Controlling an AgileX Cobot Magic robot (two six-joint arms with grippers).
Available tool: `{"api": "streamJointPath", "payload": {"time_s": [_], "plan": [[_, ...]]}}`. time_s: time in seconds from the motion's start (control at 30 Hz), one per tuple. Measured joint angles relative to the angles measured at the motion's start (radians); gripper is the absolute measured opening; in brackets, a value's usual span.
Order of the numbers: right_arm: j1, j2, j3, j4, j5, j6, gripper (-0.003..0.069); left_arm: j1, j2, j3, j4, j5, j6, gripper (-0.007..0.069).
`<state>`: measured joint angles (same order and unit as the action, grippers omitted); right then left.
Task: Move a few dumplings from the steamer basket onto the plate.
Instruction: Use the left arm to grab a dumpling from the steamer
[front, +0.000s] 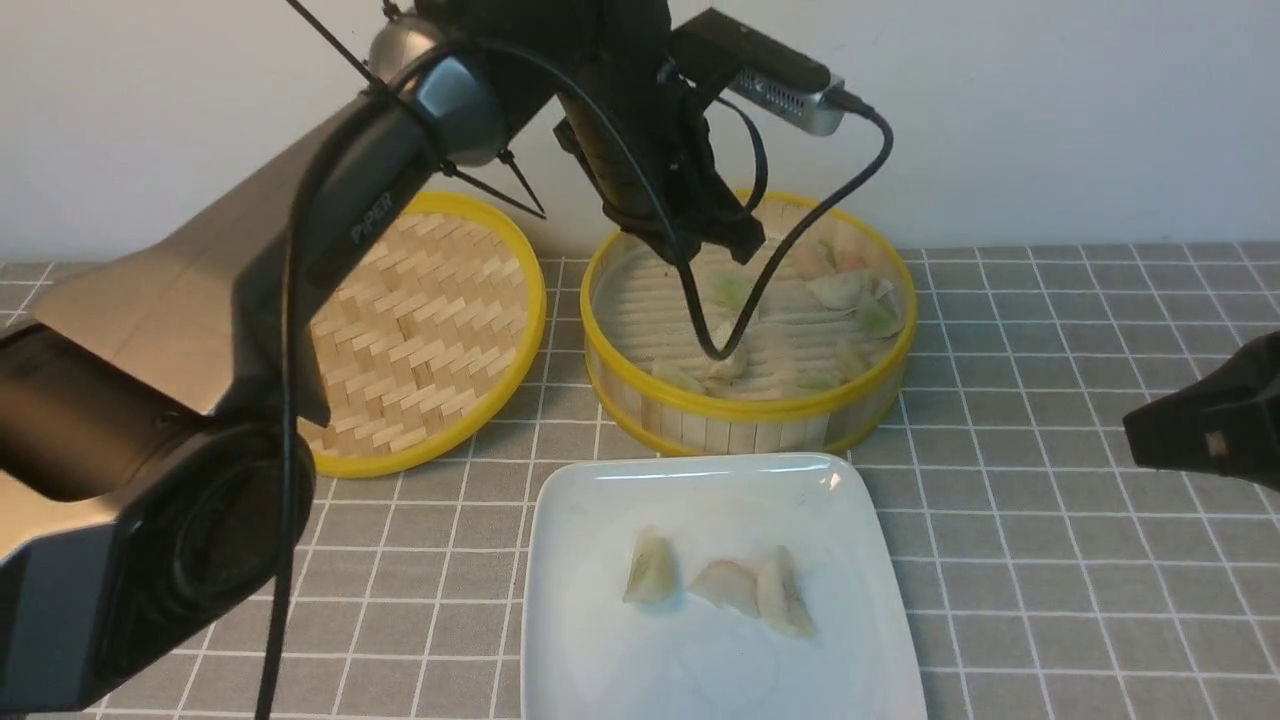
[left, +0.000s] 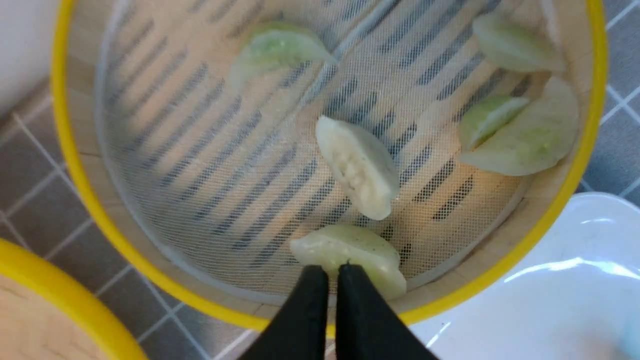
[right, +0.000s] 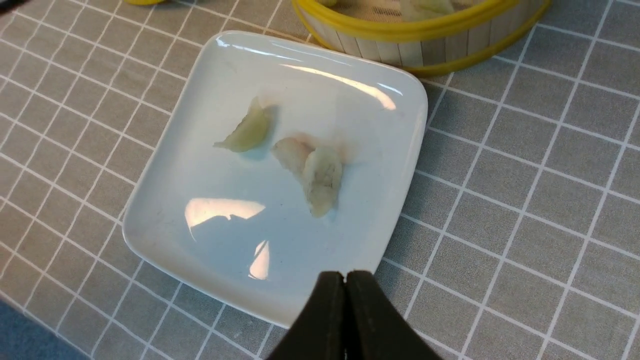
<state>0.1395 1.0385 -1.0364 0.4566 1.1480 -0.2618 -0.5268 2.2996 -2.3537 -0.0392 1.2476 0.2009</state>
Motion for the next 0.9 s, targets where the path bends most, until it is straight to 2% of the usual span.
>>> {"api": "streamJointPath", "payload": {"time_s": [0.1,0.23,0.27,0.33,0.37,0.4,0.43,0.5,0.67,0.83,0.9], "plan": [[0.0,0.0,0.0,0.012,0.0,-0.01,-0.0015,0.0,0.03,0.0,-0.001,0.0,-0.029,0.0066],[0.0,0.0,0.0,0.026,-0.001,-0.019,-0.0015,0.0,0.102,0.0,-0.001,0.0,-0.098,0.0249],[0.0,0.0,0.0,0.027,-0.001,-0.024,-0.0015,0.0,0.11,0.0,-0.001,0.0,-0.105,0.0268],[0.0,0.0,0.0,0.039,-0.001,-0.042,-0.0015,0.0,0.141,0.0,-0.003,0.0,-0.165,0.0405],[0.0,0.0,0.0,0.039,-0.001,-0.043,-0.0015,0.0,0.141,0.0,-0.003,0.0,-0.172,0.0414],[0.0,0.0,0.0,0.041,-0.001,-0.047,-0.0015,0.0,0.151,0.0,-0.003,0.0,-0.193,0.0468],[0.0,0.0,0.0,0.041,-0.001,-0.047,-0.0015,0.0,0.153,0.0,-0.003,0.0,-0.201,0.0475],[0.0,0.0,0.0,0.041,-0.002,-0.05,-0.0015,0.0,0.16,0.0,-0.005,-0.001,-0.217,0.0544],[0.0,0.0,0.0,0.041,-0.005,-0.05,-0.0015,0.0,0.173,-0.001,-0.011,-0.017,-0.226,0.0594],[0.0,0.0,0.0,0.041,-0.008,-0.051,-0.0015,0.0,0.193,-0.002,-0.015,-0.033,-0.226,0.0593],[0.0,0.0,0.0,0.041,-0.008,-0.051,-0.0015,0.0,0.201,-0.002,-0.019,-0.04,-0.226,0.057]]}}
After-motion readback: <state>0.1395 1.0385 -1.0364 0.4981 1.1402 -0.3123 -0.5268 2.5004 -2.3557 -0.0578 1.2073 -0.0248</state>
